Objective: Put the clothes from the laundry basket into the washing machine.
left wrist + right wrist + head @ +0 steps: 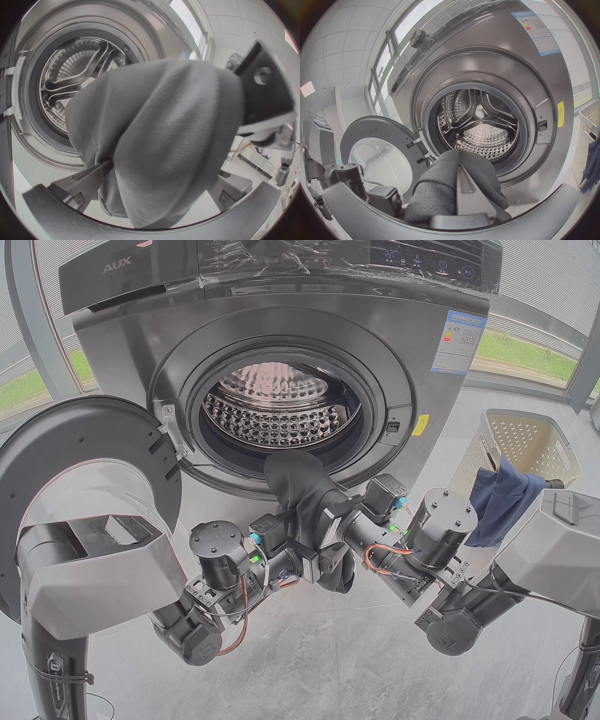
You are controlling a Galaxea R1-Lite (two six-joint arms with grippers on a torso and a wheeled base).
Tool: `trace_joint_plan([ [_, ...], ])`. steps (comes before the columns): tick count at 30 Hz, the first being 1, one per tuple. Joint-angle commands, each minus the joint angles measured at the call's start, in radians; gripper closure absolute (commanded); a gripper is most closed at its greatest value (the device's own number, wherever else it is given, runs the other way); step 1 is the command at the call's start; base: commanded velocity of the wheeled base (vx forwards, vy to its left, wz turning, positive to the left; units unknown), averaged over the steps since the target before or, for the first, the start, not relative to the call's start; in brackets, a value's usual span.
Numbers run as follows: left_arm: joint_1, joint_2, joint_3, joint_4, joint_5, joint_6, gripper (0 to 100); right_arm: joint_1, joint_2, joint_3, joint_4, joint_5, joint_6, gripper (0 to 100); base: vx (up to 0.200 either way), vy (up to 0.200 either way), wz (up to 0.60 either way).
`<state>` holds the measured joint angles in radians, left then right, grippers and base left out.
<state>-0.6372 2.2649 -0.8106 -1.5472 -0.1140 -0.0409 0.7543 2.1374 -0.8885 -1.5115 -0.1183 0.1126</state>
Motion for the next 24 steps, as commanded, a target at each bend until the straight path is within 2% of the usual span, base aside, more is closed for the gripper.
trace_joint_plan([
  [1,0.022,0.054,-0.055,-0.001,0.024,-0.011,0,0.022,-0.024,0.023,-0.001,-0.009,0.006,100,0.000,0.000,0.00],
  [2,0.034,0.068,-0.062,-0.001,0.028,-0.011,0,0.025,-0.033,0.026,0.001,-0.021,0.007,100,0.000,0.000,0.00],
  [10,0.056,0.090,-0.094,0.001,0.033,-0.011,0,0.030,-0.068,0.056,0.001,-0.023,0.010,100,0.000,0.000,0.00],
  [19,0.053,0.105,-0.117,0.001,0.034,-0.011,0,0.046,-0.070,0.068,-0.001,-0.024,0.019,100,0.000,0.000,0.00],
  [22,0.053,0.105,-0.131,0.001,0.053,-0.011,0,0.048,-0.070,0.069,-0.001,-0.023,0.021,100,0.000,0.000,0.00],
  [23,0.053,0.105,-0.139,0.001,0.063,-0.013,100,0.048,-0.070,0.069,-0.001,-0.023,0.022,100,0.000,0.000,0.00],
  [24,0.053,0.105,-0.145,0.001,0.063,-0.013,100,0.046,-0.070,0.069,-0.003,-0.024,0.022,100,0.000,0.000,0.00],
])
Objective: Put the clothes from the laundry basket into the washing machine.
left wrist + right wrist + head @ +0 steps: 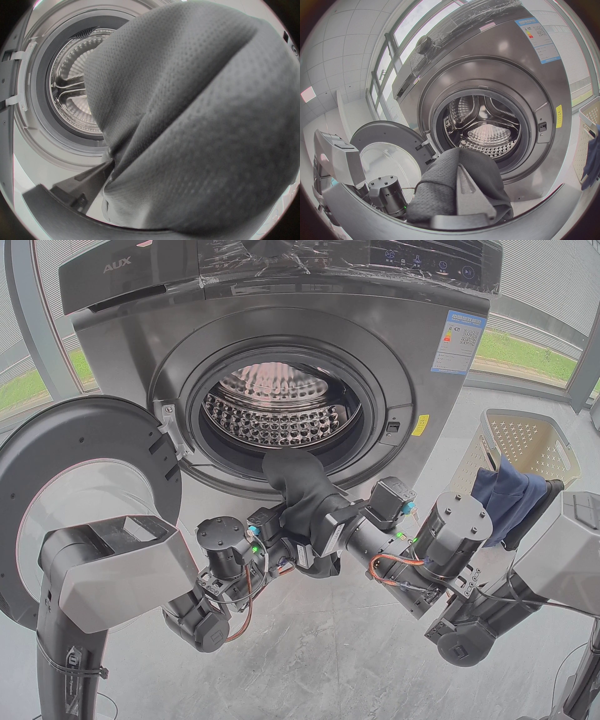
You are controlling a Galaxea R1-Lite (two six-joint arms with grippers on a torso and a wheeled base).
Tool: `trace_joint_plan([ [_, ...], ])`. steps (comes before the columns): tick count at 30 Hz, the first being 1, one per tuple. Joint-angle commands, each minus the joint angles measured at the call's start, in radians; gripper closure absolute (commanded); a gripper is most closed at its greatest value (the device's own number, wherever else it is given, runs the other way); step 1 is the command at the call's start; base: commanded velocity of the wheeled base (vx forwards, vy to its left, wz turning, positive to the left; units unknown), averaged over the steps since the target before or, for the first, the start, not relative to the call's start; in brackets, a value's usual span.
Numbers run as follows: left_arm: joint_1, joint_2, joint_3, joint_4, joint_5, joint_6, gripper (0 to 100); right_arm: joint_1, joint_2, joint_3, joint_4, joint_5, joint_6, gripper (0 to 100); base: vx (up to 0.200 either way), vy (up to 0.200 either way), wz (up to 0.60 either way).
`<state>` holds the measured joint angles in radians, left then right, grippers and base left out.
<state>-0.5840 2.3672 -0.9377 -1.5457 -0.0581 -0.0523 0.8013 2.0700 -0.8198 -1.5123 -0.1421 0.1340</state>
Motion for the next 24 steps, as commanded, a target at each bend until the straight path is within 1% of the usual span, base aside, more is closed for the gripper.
trace_joint_plan([
  [1,0.000,0.001,-0.024,-0.001,0.007,-0.003,100,-0.001,-0.002,0.002,-0.002,-0.001,0.002,100,0.000,0.000,0.00],
  [4,0.003,0.000,-0.049,-0.001,0.024,-0.007,100,-0.005,-0.005,0.016,-0.002,-0.001,0.002,100,0.000,0.000,0.00],
  [6,0.004,-0.005,-0.053,-0.001,0.038,-0.024,100,-0.017,-0.014,0.028,-0.003,-0.001,0.006,100,0.000,0.000,0.00],
  [8,0.007,-0.013,-0.053,-0.001,0.044,-0.032,100,-0.033,-0.028,0.041,-0.002,-0.001,0.007,100,0.000,0.000,0.00],
  [14,0.035,-0.060,-0.036,-0.002,0.046,-0.037,100,-0.122,-0.034,0.077,0.000,-0.001,0.018,100,0.000,0.000,0.00],
  [19,0.033,-0.115,-0.006,-0.001,0.052,-0.040,100,-0.152,-0.014,0.099,-0.002,0.001,0.021,100,0.000,0.000,0.00],
  [24,0.027,-0.140,0.013,-0.001,0.052,-0.040,100,-0.154,0.007,0.094,-0.003,0.001,0.021,100,0.000,0.000,0.00],
])
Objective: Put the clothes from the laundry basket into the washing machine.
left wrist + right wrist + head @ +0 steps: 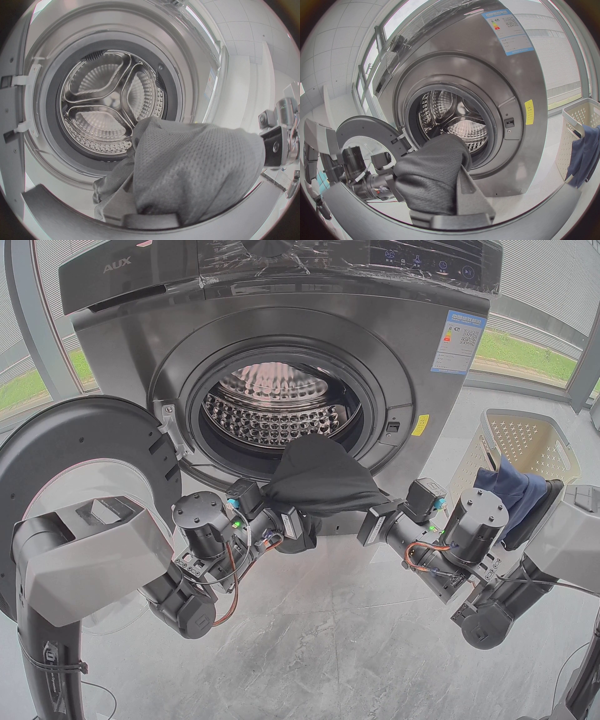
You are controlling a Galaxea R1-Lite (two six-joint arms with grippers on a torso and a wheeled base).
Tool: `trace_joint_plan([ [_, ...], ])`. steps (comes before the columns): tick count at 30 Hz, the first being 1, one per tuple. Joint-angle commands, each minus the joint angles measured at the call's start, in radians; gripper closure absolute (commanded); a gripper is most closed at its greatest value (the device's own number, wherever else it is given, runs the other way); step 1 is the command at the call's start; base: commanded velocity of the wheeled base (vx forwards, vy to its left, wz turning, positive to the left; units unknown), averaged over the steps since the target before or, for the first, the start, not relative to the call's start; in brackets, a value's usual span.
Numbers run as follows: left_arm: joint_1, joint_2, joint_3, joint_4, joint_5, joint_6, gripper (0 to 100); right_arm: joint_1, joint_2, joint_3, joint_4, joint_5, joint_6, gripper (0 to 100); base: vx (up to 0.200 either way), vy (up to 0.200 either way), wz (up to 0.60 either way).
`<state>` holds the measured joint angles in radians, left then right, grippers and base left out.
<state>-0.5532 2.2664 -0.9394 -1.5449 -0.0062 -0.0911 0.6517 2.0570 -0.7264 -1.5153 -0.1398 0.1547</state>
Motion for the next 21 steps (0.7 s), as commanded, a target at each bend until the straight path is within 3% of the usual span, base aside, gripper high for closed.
trace_joint_plan([
  [1,-0.005,-0.041,0.016,-0.001,0.000,-0.001,100,-0.001,0.022,0.001,0.000,-0.001,0.000,100,0.000,0.000,0.00],
  [6,-0.005,-0.047,0.014,-0.001,0.000,-0.001,100,0.008,0.020,0.005,0.000,-0.001,0.000,100,0.000,0.000,0.00],
  [7,-0.005,-0.048,0.016,-0.001,0.000,-0.001,100,0.008,0.020,0.007,0.000,-0.001,0.000,0,0.000,0.000,0.00],
  [12,-0.005,-0.057,0.028,-0.001,0.002,-0.009,100,0.003,0.009,0.021,-0.002,0.006,-0.001,0,0.000,0.000,0.00],
  [14,-0.005,-0.096,0.063,-0.001,0.005,-0.030,100,0.005,-0.015,0.073,-0.002,0.020,-0.014,0,0.000,0.000,0.00],
  [18,-0.005,-0.143,0.131,-0.001,0.005,-0.033,100,0.025,-0.067,0.185,0.000,0.075,-0.058,0,0.000,0.000,0.00],
  [19,-0.005,-0.176,0.180,-0.001,0.005,-0.033,100,0.046,-0.098,0.255,0.001,0.105,-0.081,0,0.000,0.000,0.00],
  [21,-0.008,-0.223,0.254,-0.001,0.000,-0.035,100,0.069,-0.135,0.357,0.003,0.123,-0.101,0,0.000,0.000,0.00],
])
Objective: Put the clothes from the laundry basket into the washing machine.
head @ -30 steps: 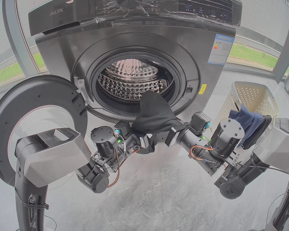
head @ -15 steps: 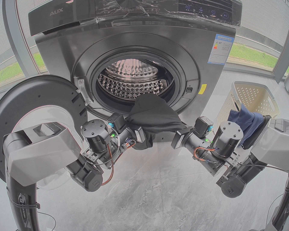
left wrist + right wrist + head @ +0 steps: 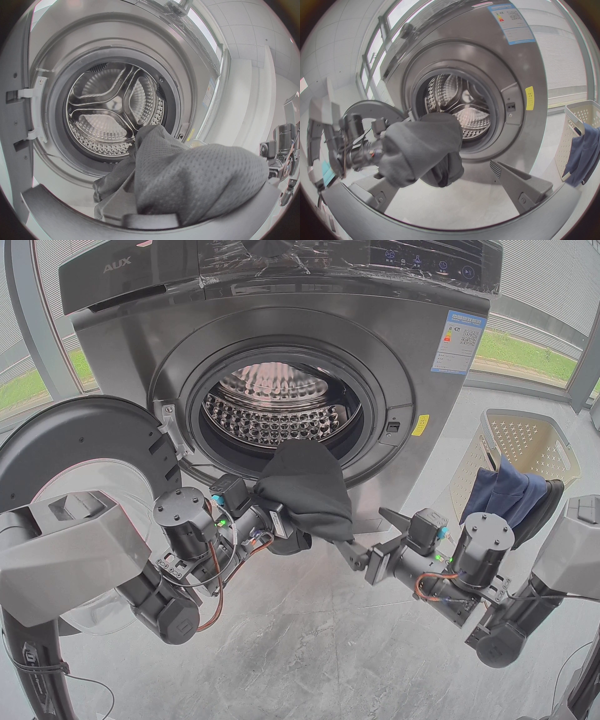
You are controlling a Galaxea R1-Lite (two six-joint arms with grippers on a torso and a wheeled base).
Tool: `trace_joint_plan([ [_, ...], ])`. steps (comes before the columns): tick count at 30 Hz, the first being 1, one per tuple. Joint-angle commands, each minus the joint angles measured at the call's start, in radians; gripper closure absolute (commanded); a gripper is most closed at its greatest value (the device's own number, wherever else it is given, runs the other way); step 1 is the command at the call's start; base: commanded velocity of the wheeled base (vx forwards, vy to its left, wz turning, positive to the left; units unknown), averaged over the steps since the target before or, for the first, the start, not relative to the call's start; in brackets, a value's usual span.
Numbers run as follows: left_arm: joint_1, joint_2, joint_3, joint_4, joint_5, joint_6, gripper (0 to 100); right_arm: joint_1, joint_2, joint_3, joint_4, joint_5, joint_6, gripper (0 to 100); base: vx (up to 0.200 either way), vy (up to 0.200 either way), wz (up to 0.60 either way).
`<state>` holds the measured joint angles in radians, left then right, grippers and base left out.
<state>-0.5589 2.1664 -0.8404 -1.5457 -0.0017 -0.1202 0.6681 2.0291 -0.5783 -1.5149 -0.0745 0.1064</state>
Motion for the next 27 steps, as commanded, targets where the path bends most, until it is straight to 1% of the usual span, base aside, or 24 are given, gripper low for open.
trace_joint_plan([
  [1,-0.003,-0.138,0.179,-0.001,-0.004,-0.006,100,0.061,-0.118,0.235,0.001,0.061,-0.059,0,0.000,0.000,0.00],
  [4,-0.021,-0.204,0.270,-0.001,-0.018,-0.007,100,0.071,-0.148,0.311,-0.008,0.073,-0.065,0,0.000,0.000,0.00],
  [7,-0.035,-0.249,0.339,-0.001,-0.026,-0.004,100,0.062,-0.170,0.341,-0.013,0.085,-0.065,0,0.000,0.000,0.00],
  [10,-0.044,-0.292,0.400,-0.001,-0.032,-0.001,100,0.047,-0.196,0.365,-0.013,0.087,-0.068,0,0.000,0.000,0.00],
  [12,-0.044,-0.319,0.445,-0.001,-0.035,-0.001,100,0.030,-0.198,0.368,-0.013,0.087,-0.068,0,0.000,0.000,0.00],
  [15,-0.044,-0.344,0.474,-0.002,-0.041,-0.004,100,0.010,-0.199,0.367,-0.013,0.087,-0.068,0,0.000,0.000,0.00],
  [16,-0.042,-0.367,0.504,-0.002,-0.046,-0.019,100,-0.007,-0.199,0.356,-0.014,0.082,-0.065,0,0.000,0.000,0.00],
  [18,-0.044,-0.376,0.520,-0.002,-0.046,-0.035,100,-0.028,-0.199,0.348,-0.013,0.076,-0.063,0,0.000,0.000,0.00],
  [22,-0.041,-0.382,0.537,-0.001,-0.046,-0.033,100,-0.059,-0.199,0.322,-0.010,0.068,-0.056,0,0.000,0.000,0.00],
  [23,-0.038,-0.385,0.543,-0.002,-0.046,-0.033,100,-0.078,-0.198,0.308,-0.005,0.056,-0.054,0,0.000,0.000,0.00],
  [25,-0.032,-0.398,0.552,-0.001,-0.047,-0.033,100,-0.090,-0.198,0.296,-0.004,0.038,-0.050,0,0.000,0.000,0.00],
  [27,-0.030,-0.410,0.555,-0.001,-0.047,-0.036,100,-0.097,-0.196,0.290,-0.002,0.033,-0.040,0,0.000,0.000,0.00],
])
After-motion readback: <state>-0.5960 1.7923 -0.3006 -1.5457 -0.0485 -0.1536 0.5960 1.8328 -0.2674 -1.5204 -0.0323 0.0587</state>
